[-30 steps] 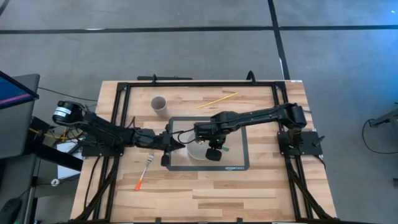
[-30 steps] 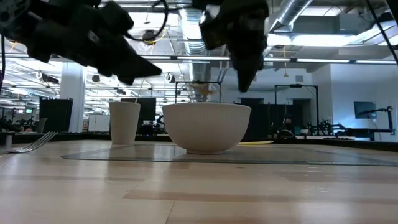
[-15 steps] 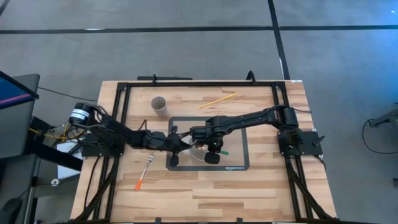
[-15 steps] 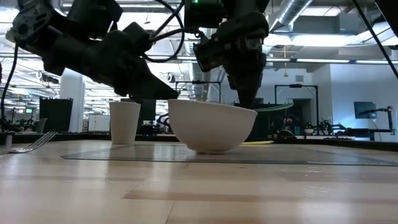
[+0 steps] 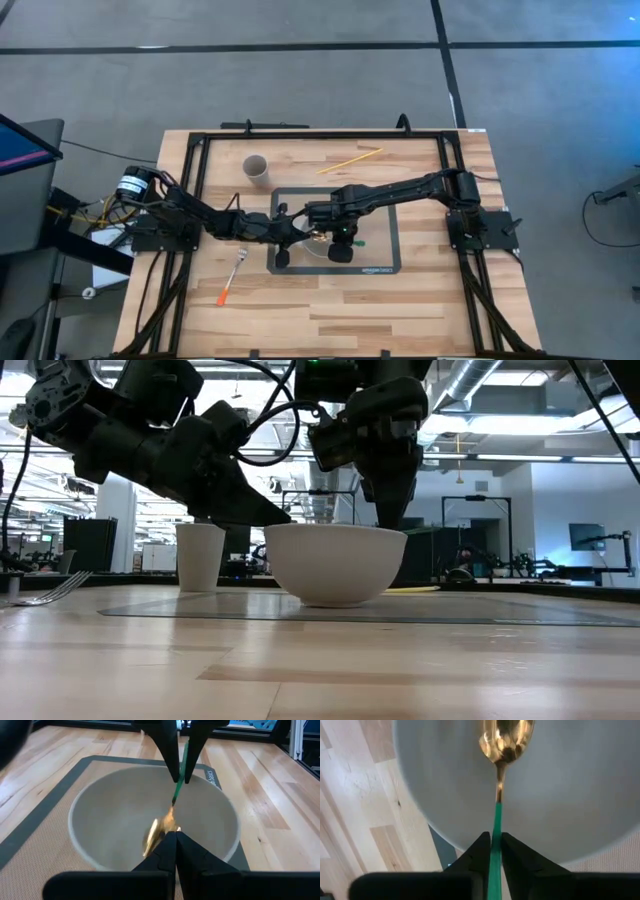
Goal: Pick & Place Utensil
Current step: Put the green spoon into the white bowl
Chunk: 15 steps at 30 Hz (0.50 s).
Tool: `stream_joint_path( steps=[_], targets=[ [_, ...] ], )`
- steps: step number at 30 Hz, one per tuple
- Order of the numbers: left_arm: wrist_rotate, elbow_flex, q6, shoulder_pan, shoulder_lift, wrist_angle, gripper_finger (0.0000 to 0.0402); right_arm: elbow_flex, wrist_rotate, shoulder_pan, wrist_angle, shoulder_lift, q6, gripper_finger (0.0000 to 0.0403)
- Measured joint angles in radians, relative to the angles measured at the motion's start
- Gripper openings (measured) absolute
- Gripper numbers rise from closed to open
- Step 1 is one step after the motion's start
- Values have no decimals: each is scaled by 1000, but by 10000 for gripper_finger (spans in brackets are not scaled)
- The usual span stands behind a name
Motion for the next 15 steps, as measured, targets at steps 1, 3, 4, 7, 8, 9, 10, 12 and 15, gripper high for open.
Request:
stream_joint_path(
  steps=[1, 3, 4, 7, 8, 9, 10, 12, 15],
  targets=[
    [0, 0, 0, 0, 0, 1, 5, 0, 0, 0, 2, 0, 0, 51],
    [0, 0, -1, 0, 0, 1, 5, 0, 0, 0, 14, 0, 0, 61],
    [0, 0, -3, 0, 0, 2, 5, 0, 0, 0, 24, 1, 0, 64],
    [0, 0, -3, 0, 0, 3, 5, 0, 0, 0, 45, 1, 0, 67],
    [0, 0, -3, 0, 0, 3, 5, 0, 0, 0, 45, 1, 0, 67],
    [0, 0, -3, 0, 0, 3, 6, 0, 0, 0, 44, 1, 0, 67],
    [0, 0, -3, 0, 0, 3, 6, 0, 0, 0, 44, 1, 0, 68],
    [0, 0, -3, 0, 0, 3, 5, 0, 0, 0, 43, 1, 0, 68],
    [0, 0, -3, 0, 0, 2, 6, 0, 0, 0, 42, -4, 0, 68]
  ],
)
